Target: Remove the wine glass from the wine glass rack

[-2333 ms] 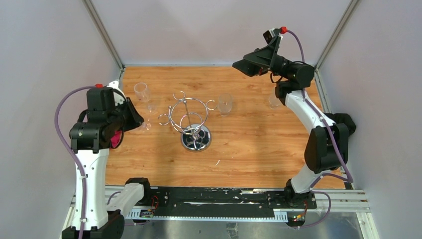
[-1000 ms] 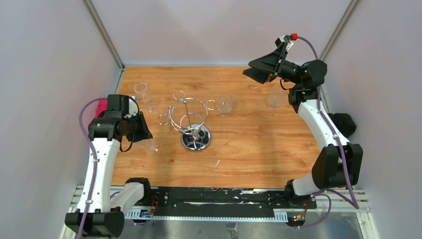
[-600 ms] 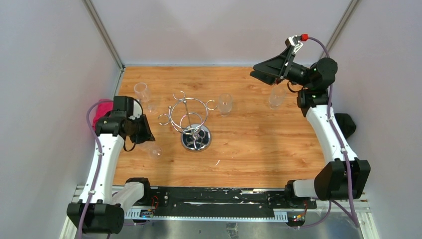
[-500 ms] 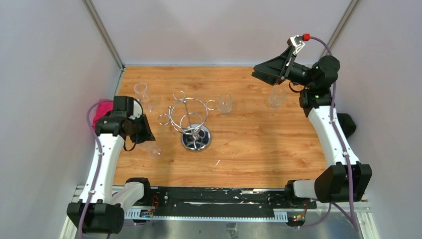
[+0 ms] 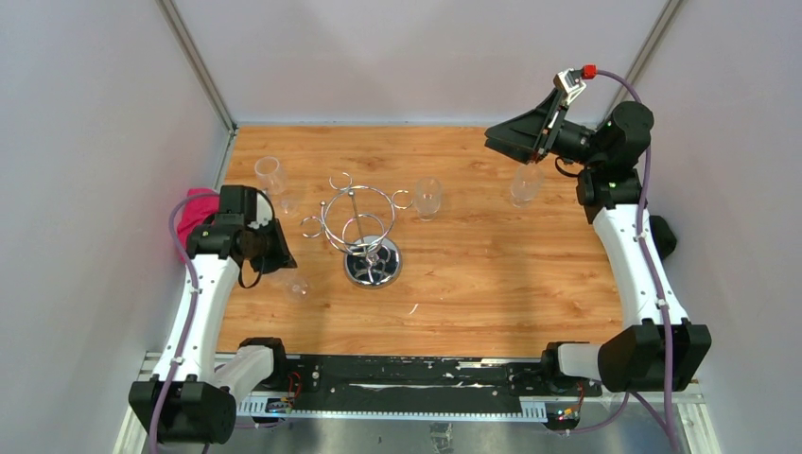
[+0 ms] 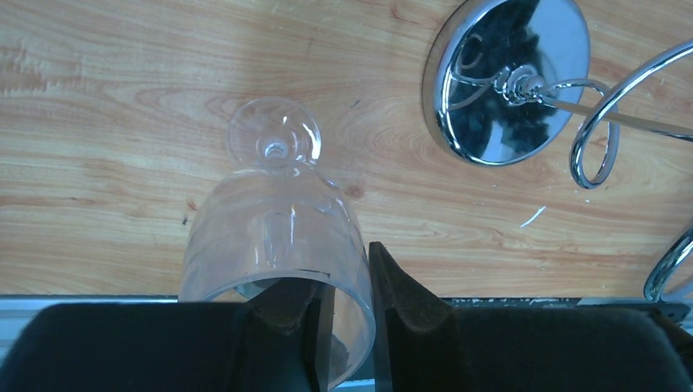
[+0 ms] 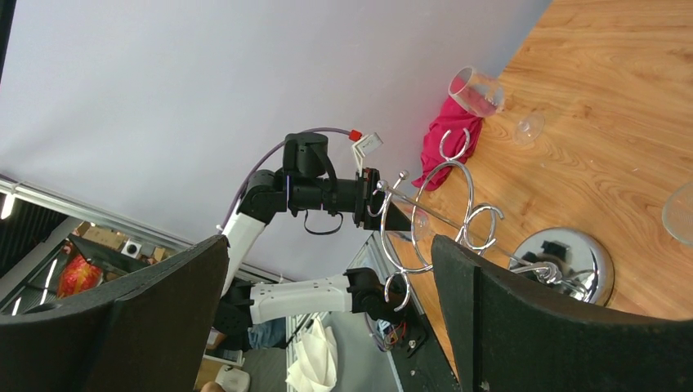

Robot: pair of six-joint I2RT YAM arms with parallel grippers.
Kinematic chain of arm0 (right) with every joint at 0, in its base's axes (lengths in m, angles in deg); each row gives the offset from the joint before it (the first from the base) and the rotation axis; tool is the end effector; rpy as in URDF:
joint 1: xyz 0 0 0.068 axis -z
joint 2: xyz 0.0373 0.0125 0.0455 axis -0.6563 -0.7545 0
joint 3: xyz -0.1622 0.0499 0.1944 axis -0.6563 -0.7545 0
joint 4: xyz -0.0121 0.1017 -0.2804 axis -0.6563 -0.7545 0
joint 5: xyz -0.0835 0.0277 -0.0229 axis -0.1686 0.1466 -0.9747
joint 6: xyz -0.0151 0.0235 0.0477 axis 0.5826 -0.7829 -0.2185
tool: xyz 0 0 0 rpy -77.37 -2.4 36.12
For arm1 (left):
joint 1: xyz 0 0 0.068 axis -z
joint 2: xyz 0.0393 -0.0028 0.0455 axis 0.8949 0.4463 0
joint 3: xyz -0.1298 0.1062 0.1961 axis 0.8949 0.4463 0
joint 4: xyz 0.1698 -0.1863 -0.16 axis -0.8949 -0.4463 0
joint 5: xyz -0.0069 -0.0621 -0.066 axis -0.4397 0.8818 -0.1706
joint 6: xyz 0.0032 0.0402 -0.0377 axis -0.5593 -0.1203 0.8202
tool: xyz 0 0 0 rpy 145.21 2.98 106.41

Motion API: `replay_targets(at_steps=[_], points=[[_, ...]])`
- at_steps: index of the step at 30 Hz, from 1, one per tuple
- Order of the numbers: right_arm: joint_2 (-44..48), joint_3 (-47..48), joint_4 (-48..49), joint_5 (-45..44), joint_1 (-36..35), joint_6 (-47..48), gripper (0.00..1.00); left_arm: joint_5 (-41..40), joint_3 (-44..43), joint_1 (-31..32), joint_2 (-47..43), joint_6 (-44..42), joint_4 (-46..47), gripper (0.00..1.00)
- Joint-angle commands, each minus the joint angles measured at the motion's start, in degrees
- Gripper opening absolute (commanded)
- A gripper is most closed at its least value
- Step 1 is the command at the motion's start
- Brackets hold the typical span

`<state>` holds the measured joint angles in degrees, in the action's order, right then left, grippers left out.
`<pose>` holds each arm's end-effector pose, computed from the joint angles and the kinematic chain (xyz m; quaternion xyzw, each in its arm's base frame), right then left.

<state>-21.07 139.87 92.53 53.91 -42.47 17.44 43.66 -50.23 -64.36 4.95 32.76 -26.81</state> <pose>0.3112 0.0422 0.4475 -0.1034 0.6518 0.6472 0.3817 0.2215 -0.0031 0.2841 -0.1591 0.9530 -0.1250 0.2253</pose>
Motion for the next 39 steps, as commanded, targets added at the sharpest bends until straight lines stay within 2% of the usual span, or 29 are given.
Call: replay_targets(at_steps=[1, 25, 31, 39], points=[[0.8, 1.4, -0.7, 1.0, 0.9, 1.4, 0.99, -0.3, 0.6, 0.2, -0.1, 0.8, 2.4, 0.00], [0.5, 0.5, -0.6, 0.9, 3.0, 1.6, 0.99, -3.1, 4.1, 0.2, -1.2, 1.6, 4.3, 0.00], [0.5, 0.2, -0.6, 0.7, 2.9, 1.6, 0.99, -2.4, 4.5, 0.2, -2.0, 1.8, 4.3, 0.24], [0.3, 0.1, -0.4, 0.4, 3.0, 1.4, 0.99, -2.2, 3.4, 0.2, -3.3, 1.6, 3.0, 0.29]])
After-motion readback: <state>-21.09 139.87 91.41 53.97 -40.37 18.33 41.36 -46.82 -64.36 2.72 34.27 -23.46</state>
